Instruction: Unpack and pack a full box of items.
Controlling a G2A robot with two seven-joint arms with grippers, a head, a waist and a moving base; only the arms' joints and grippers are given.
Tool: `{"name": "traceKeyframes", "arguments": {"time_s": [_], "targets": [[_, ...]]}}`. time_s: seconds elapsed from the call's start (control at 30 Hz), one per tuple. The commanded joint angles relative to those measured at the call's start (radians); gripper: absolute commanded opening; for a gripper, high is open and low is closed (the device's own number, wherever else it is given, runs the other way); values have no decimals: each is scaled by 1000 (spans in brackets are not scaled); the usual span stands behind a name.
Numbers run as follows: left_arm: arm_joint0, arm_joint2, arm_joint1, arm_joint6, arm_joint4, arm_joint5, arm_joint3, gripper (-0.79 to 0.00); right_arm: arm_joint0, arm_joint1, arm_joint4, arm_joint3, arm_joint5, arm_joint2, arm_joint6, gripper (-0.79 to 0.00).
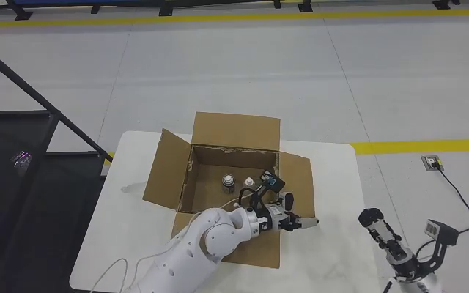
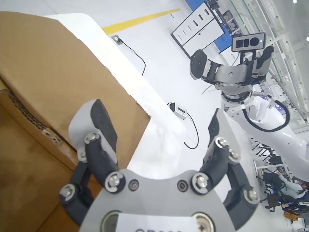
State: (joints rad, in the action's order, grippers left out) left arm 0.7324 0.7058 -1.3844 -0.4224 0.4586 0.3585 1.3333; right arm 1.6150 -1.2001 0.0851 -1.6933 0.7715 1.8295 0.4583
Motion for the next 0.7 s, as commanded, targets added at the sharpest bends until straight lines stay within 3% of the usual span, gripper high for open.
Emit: {"name": "traceKeyframes", "arguments": {"time_s": [0.0, 0.13, 0.3, 0.53, 0.67], "targets": [[5, 8, -1, 5, 0, 5, 7, 0, -7, -1, 10, 18, 20, -4, -23, 0], [44, 53, 12, 27, 19, 16, 80, 0, -18, -1, -18, 15, 44, -6, -51, 0], [142, 161, 48, 24, 70, 25, 248, 0, -51, 1, -134, -47, 39, -8, -66, 0], [333, 429, 109, 4, 71, 50, 503, 0, -119, -2, -398, -224, -67, -35, -137, 0], [447, 605, 136, -6, 45, 76, 615, 0, -213, 3, -496, -295, -162, -118, -35, 0]]}}
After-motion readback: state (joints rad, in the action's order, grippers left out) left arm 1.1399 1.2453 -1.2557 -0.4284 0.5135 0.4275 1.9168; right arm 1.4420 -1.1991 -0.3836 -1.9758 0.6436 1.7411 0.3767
